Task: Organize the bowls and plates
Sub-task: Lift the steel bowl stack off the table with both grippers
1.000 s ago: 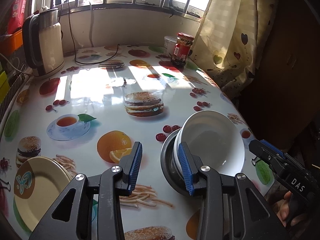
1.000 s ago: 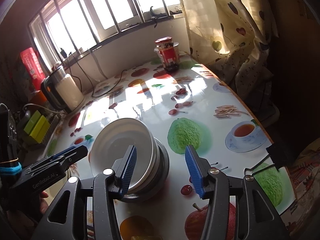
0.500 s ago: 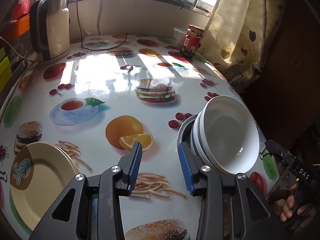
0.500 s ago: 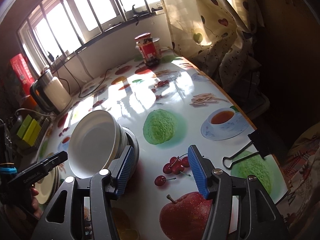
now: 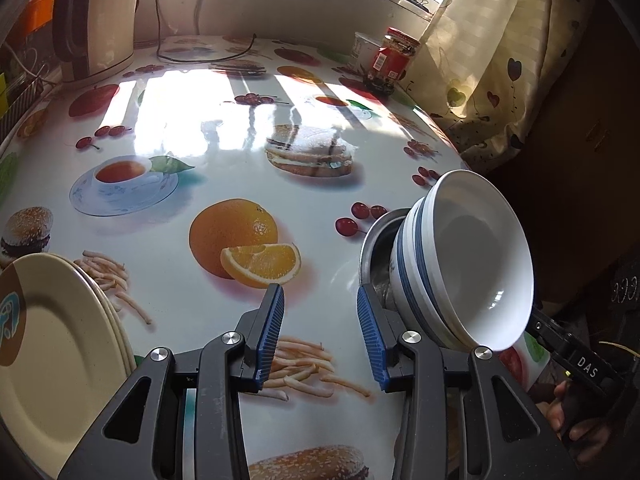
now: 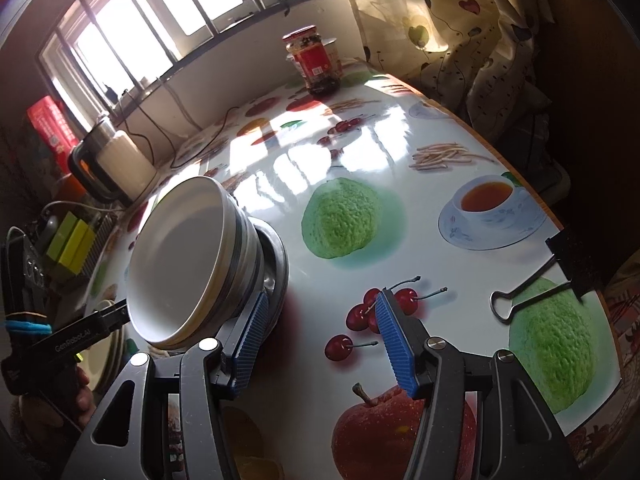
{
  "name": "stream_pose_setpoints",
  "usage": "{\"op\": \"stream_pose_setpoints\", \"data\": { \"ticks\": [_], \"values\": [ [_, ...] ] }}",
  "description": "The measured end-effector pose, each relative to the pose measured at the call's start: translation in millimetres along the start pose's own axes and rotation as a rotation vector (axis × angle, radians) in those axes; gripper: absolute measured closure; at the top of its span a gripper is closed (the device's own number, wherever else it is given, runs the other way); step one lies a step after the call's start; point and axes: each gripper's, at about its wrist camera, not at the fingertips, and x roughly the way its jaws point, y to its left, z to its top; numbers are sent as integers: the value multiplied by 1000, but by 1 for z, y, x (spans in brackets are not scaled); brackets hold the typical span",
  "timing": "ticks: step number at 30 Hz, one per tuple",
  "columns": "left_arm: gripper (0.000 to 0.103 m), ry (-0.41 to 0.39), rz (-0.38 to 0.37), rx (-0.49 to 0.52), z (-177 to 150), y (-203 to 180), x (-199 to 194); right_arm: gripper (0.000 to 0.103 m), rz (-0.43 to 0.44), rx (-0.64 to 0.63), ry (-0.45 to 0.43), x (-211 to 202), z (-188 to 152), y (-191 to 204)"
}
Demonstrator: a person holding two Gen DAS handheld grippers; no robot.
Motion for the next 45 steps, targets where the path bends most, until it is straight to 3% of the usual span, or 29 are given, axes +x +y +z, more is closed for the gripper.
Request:
{"op": "stream_pose_setpoints", "data": {
  "ticks": [10, 16, 23, 30, 38, 45],
  "values": [
    [64, -11, -3, -11, 3, 3, 3, 50, 28, 3, 23, 12, 1, 2],
    [64, -12, -28, -23, 6, 2, 4, 59, 61, 15, 26, 17, 4, 0],
    [64, 8, -96, -37, 8, 4, 13, 76, 174, 61, 42, 20, 4, -5],
    [64, 13, -116, -40, 8, 5, 15, 86, 246, 103, 52, 24, 6, -11],
    [79, 13, -158, -40, 7, 4, 16, 92, 296, 139, 60, 27, 7, -14],
    [92, -8, -141, -5, 6, -4, 13, 92, 299, 136, 57, 26, 6, -12]
  ]
}}
